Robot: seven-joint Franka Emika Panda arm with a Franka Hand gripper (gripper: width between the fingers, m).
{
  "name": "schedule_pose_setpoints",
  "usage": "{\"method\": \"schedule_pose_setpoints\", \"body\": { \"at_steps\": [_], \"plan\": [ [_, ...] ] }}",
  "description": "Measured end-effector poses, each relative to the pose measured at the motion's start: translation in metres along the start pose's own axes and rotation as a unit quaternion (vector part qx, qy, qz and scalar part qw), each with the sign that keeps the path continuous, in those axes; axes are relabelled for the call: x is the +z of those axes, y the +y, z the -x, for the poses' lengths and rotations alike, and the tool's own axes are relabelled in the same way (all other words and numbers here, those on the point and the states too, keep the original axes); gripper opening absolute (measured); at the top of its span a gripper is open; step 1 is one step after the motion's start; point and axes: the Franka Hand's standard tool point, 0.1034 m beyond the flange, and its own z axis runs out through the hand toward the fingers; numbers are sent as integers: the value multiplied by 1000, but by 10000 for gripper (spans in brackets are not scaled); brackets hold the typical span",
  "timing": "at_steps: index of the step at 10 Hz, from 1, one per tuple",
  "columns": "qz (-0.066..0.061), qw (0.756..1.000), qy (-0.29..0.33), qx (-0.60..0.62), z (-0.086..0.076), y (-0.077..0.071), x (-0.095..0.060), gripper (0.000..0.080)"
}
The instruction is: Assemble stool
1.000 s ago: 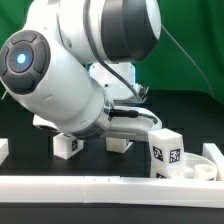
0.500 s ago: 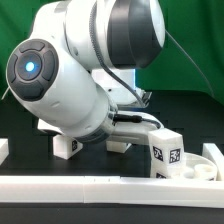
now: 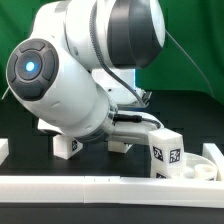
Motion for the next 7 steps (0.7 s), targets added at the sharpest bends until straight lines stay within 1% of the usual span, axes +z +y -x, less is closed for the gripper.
{"method": "schedule_pose_setpoints", "body": {
  "at_steps": [2, 3, 4, 5, 6, 7],
  "plan": [
    [1, 1000, 2, -5, 0, -1, -1, 337],
    [4, 1000, 8, -17, 3, -5, -7, 337],
    [7, 999, 14, -31, 13, -12, -19, 337],
    [10, 999, 16, -40, 28, -19, -33, 337],
    [11, 999, 17, -46, 41, -25, -43, 337],
    [12, 999, 20, -45, 50, -35, -49, 338]
  ]
}}
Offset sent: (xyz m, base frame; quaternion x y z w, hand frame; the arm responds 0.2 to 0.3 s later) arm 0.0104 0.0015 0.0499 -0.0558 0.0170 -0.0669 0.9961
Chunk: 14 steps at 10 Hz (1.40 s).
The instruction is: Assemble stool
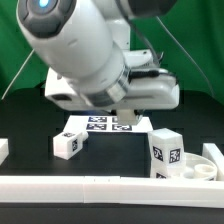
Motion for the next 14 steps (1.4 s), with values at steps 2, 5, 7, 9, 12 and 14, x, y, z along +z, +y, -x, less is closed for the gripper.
{"method": "schedule_pose_setpoints", "body": {
  "at_steps": [2, 5, 7, 9, 12, 14],
  "plan": [
    [9, 1000, 10, 3, 13, -27, -8, 338],
    [7, 999, 43, -4, 1, -29, -12, 338],
    [4, 992, 125, -20, -4, -38, -24, 338],
    [0, 981, 193, -29, 0, -51, -39, 338],
    [-3, 952, 305, -35, -5, -57, -50, 338],
    [1, 928, 369, -43, -9, -61, -54, 338]
  ]
}}
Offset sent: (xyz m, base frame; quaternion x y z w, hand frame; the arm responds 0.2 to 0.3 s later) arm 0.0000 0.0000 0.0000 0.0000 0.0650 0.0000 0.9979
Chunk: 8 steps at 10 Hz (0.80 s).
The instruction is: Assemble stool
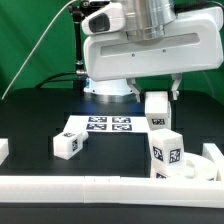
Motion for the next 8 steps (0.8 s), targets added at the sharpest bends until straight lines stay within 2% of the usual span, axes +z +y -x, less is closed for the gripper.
{"method": "schedule_pose_setpoints", "body": {
  "at_steps": [1, 2, 3, 5, 6, 7, 8],
  "plan": [
    [5, 998, 62, -23, -15, -12, -5, 338],
    [14, 994, 96, -49, -20, -28, -11, 338],
    [14, 988, 139, -59, -26, -41, -18, 338],
    [8, 976, 212, -58, -28, -37, -13, 338],
    [4, 966, 252, -64, -28, -39, -14, 338],
    [4, 962, 265, -67, -26, -40, -11, 338],
    [-4, 951, 301, -70, -27, -49, -13, 338]
  ]
}}
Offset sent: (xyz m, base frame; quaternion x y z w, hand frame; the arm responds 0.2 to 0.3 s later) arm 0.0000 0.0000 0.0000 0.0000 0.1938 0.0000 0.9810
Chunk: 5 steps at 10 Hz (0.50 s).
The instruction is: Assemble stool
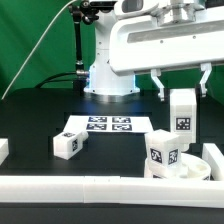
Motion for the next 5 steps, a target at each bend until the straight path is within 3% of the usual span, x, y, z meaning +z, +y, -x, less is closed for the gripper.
{"method": "schedule_pose_setpoints", "body": {
  "at_steps": [2, 5],
  "plan": [
    [-8, 1000, -1, -15, 5, -20, 2, 338],
    [-8, 1000, 0, -24, 7, -21, 3, 338]
  ]
}}
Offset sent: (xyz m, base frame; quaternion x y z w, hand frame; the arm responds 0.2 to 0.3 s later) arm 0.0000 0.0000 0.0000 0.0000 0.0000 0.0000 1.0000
